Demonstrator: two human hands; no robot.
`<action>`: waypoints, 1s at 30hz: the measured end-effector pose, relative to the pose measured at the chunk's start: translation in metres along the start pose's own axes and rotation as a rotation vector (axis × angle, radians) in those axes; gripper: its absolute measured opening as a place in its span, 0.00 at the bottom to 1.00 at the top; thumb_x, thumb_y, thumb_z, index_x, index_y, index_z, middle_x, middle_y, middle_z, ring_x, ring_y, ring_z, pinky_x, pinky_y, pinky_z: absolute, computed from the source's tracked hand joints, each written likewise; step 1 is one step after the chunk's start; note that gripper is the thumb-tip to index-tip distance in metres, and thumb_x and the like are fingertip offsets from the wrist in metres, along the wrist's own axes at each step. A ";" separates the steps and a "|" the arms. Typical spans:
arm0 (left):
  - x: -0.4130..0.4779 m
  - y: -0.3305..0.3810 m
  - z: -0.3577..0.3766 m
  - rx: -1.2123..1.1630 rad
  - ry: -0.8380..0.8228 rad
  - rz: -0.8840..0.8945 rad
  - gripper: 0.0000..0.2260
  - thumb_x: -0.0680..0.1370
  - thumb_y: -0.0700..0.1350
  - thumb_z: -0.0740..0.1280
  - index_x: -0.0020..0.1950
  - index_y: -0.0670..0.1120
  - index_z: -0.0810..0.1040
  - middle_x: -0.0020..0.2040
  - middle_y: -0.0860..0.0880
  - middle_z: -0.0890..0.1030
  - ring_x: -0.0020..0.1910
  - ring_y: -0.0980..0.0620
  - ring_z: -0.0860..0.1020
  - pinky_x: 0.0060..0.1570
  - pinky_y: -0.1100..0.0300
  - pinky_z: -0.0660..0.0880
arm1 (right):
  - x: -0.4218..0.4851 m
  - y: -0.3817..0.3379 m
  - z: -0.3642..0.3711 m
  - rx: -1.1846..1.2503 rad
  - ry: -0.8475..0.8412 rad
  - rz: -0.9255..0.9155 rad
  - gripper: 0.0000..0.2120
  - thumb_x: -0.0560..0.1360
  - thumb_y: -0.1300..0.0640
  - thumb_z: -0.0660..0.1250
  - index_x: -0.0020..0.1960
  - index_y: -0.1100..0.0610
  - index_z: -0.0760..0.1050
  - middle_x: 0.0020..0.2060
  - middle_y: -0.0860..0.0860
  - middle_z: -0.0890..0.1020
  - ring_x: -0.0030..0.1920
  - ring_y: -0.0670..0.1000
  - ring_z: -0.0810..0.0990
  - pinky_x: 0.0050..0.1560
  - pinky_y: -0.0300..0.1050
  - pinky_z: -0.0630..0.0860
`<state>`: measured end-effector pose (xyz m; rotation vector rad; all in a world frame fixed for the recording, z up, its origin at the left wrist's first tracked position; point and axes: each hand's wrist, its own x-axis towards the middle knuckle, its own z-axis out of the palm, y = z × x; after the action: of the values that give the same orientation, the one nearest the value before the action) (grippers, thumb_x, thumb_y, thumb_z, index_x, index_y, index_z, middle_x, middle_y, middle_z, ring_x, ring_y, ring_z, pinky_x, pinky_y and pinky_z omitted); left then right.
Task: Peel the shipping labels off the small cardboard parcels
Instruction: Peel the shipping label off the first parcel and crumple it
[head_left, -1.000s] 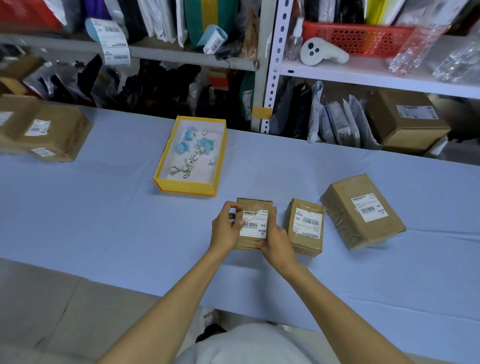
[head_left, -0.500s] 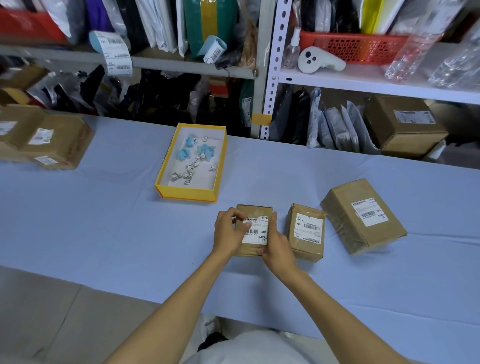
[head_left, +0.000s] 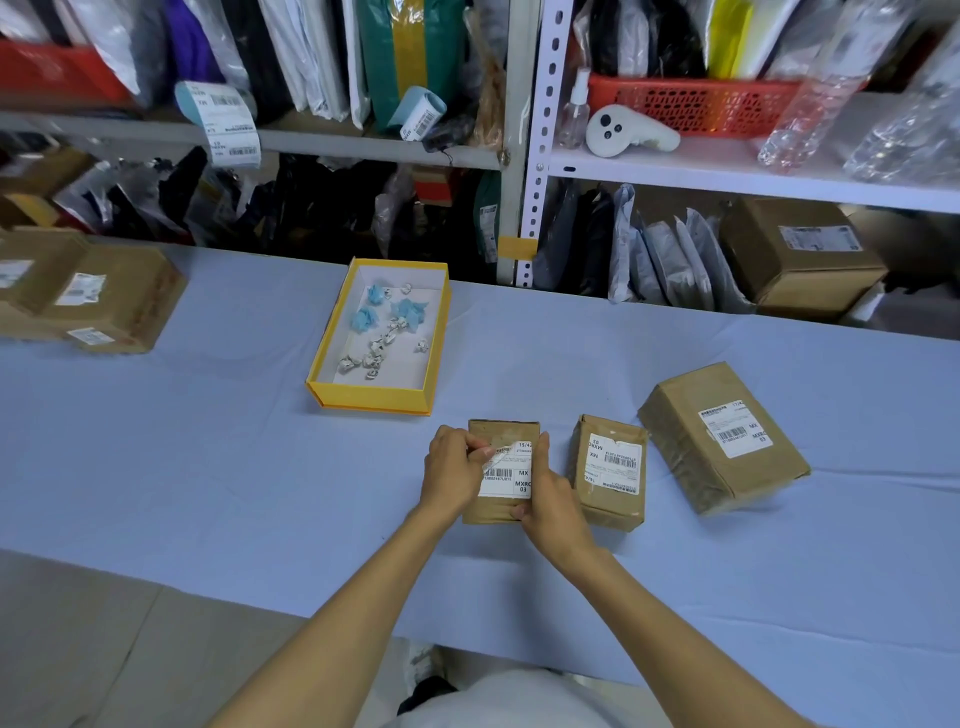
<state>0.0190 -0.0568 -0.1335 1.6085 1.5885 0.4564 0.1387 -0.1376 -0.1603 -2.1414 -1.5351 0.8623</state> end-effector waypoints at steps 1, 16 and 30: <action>-0.001 0.001 0.000 -0.003 -0.006 0.005 0.06 0.77 0.44 0.67 0.50 0.42 0.79 0.56 0.45 0.75 0.56 0.48 0.75 0.53 0.63 0.66 | 0.000 0.000 0.000 0.000 0.000 0.001 0.46 0.73 0.67 0.60 0.77 0.57 0.30 0.55 0.58 0.78 0.51 0.57 0.78 0.48 0.47 0.76; -0.008 -0.014 -0.008 -0.288 -0.067 0.089 0.16 0.69 0.32 0.73 0.51 0.50 0.77 0.56 0.47 0.78 0.55 0.49 0.79 0.56 0.62 0.75 | 0.003 -0.001 -0.002 0.027 0.002 0.005 0.48 0.72 0.66 0.62 0.77 0.55 0.30 0.52 0.57 0.80 0.49 0.55 0.79 0.47 0.48 0.77; 0.000 -0.008 0.001 -0.120 0.019 -0.010 0.04 0.74 0.45 0.72 0.45 0.45 0.80 0.54 0.48 0.77 0.51 0.50 0.79 0.51 0.62 0.71 | 0.004 -0.002 -0.003 0.006 -0.004 0.035 0.47 0.72 0.65 0.63 0.77 0.56 0.32 0.53 0.57 0.79 0.51 0.56 0.79 0.47 0.48 0.75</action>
<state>0.0146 -0.0578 -0.1402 1.5100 1.5528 0.5529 0.1399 -0.1328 -0.1580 -2.1697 -1.4986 0.8828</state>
